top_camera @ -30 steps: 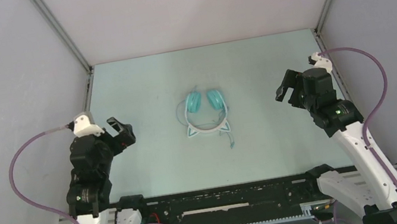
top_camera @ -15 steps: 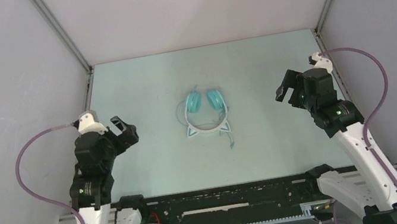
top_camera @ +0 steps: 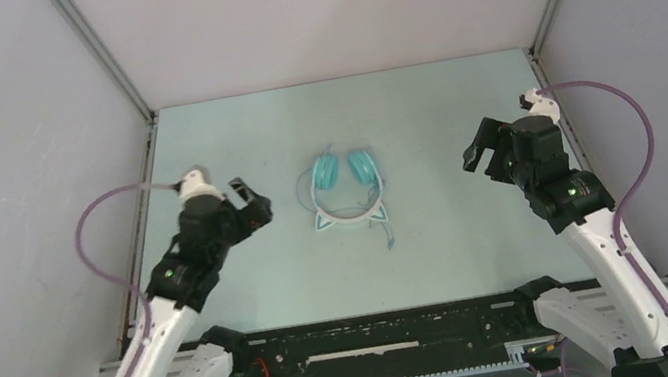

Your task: Wrap the headphones

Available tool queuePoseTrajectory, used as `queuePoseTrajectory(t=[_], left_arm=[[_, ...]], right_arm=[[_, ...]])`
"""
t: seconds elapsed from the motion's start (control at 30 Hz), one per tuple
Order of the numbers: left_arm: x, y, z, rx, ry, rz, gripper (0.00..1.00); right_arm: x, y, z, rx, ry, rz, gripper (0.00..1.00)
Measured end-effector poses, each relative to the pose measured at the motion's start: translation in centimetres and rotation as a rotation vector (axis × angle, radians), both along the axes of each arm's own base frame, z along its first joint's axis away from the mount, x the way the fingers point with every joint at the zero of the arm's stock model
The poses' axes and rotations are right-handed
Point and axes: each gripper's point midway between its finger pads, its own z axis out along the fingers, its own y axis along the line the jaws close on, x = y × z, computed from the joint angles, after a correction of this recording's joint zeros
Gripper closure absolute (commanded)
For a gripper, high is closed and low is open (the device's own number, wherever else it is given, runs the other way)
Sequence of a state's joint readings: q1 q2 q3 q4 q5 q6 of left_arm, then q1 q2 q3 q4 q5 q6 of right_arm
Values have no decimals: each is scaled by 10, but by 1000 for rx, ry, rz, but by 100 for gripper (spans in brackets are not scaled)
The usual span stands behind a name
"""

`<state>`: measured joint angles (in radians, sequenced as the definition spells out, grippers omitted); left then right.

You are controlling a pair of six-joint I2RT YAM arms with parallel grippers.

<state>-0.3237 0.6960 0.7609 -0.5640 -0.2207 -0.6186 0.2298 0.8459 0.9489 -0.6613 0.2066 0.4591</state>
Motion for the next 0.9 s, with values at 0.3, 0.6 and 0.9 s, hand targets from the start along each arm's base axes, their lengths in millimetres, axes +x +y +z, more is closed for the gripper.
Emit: queuePoseTrajectory(t=[0.3,0.6,0.9], left_arm=[[19,-91,-88,163,272,-95,5],[72,-122,-112,237,310,15,25],[88,-131,-159,270,402,72,54]], right_arm=[[-7,2,7,8,-26,13,0],[-17,0,13,13,-49,17,0],[-27,-2,11,13,-46,17,0]])
